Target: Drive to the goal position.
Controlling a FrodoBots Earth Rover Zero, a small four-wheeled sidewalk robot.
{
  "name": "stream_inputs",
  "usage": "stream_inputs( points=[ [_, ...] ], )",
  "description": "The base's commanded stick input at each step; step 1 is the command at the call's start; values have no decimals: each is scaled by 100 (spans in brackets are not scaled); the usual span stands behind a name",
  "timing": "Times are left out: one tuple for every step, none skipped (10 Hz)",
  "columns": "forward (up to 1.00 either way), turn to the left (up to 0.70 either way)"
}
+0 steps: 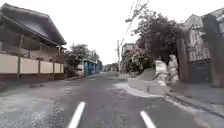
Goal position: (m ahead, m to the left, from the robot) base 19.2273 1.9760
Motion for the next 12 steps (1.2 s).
stream_inputs(
  points=[
    [85,0],
    [85,0],
    [85,0],
    [85,0],
    [85,1],
    [85,6],
    [85,30],
    [85,30],
    [85,15],
    [85,0],
    [85,0],
    [85,0]
  ],
)
